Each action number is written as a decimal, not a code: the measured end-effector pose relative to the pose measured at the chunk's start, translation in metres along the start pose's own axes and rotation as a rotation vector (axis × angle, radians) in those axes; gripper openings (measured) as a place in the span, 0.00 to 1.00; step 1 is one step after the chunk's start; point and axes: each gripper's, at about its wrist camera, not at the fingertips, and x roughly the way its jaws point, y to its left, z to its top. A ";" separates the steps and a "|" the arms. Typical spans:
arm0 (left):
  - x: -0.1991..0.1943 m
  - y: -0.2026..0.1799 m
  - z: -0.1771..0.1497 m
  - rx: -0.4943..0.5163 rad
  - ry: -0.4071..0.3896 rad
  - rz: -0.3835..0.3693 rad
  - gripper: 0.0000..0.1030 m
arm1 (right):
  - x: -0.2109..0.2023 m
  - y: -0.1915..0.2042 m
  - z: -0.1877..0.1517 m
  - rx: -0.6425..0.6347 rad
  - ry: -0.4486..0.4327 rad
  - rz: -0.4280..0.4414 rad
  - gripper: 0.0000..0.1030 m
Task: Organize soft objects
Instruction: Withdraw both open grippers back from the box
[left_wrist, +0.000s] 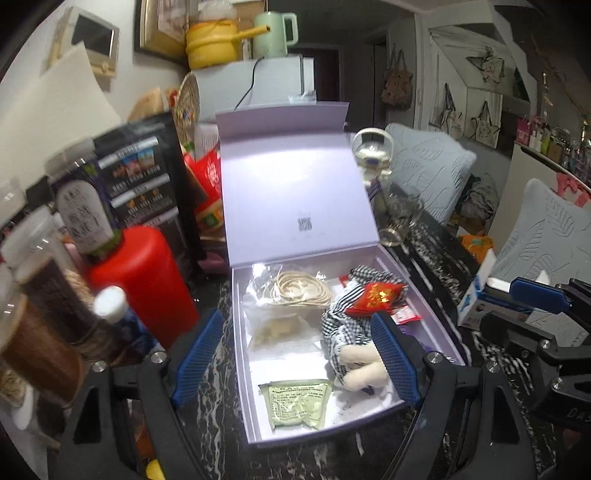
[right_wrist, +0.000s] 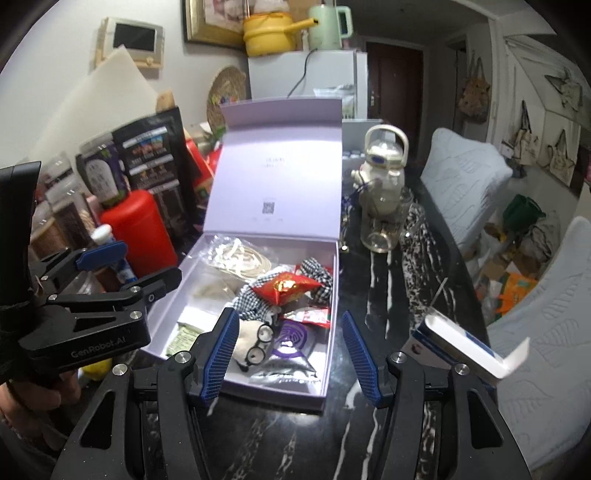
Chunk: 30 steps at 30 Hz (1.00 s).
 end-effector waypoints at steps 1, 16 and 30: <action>-0.008 -0.001 0.001 0.002 -0.010 -0.004 0.80 | -0.008 0.001 -0.001 -0.001 -0.012 -0.002 0.57; -0.121 -0.010 -0.014 0.036 -0.141 -0.010 0.80 | -0.121 0.023 -0.031 -0.027 -0.206 -0.022 0.64; -0.202 -0.018 -0.082 0.047 -0.212 -0.002 0.98 | -0.199 0.051 -0.096 -0.021 -0.323 -0.093 0.88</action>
